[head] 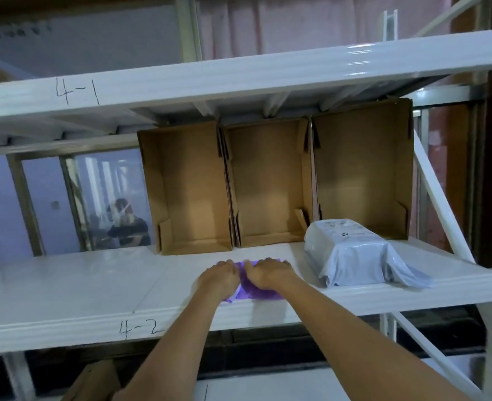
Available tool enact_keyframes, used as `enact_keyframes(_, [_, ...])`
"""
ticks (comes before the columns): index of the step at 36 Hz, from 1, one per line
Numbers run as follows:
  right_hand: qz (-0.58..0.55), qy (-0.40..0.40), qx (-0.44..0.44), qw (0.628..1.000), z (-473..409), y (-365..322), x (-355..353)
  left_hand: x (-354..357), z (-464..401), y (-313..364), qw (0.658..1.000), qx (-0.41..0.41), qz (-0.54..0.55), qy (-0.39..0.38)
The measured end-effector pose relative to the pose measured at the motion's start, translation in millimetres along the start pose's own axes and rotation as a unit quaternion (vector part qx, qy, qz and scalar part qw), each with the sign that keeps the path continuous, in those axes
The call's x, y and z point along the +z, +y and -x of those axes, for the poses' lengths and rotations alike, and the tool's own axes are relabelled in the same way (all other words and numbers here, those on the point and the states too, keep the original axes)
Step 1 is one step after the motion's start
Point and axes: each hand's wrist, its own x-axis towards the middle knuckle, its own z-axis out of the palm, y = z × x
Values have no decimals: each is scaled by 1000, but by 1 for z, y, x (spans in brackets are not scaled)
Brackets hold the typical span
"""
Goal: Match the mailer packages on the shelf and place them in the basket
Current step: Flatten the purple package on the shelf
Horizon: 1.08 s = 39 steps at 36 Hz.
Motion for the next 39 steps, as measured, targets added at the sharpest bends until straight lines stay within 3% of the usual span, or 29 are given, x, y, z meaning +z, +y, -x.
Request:
enact_keyframes(4, [-34,88,-64,993,1,-15,9,1,-1,0,998,21,-52,-7])
enact_keyframes(9, [-105,12,-74,992,-4,-18,16,-3,-9,-7,999,20,-31,-16])
enact_keyframes(16, [44,19,-33,998,-5,16,12,-5,-14,-10,997,-43,11,-57])
enact_keyframes(22, [83,1,-14,996,3,30,7,-1,-15,-21,997,-48,-9,-66])
enact_keyframes(27, [87,-4,-1,996,4,29,8,7,-15,-24,995,-16,-92,-35])
enact_keyframes(33, [82,-8,-1,997,8,29,6,8,-5,-20,996,10,-81,35])
enact_keyframes(39, [98,0,9,995,12,27,6,7,-2,-17,994,-8,-100,49])
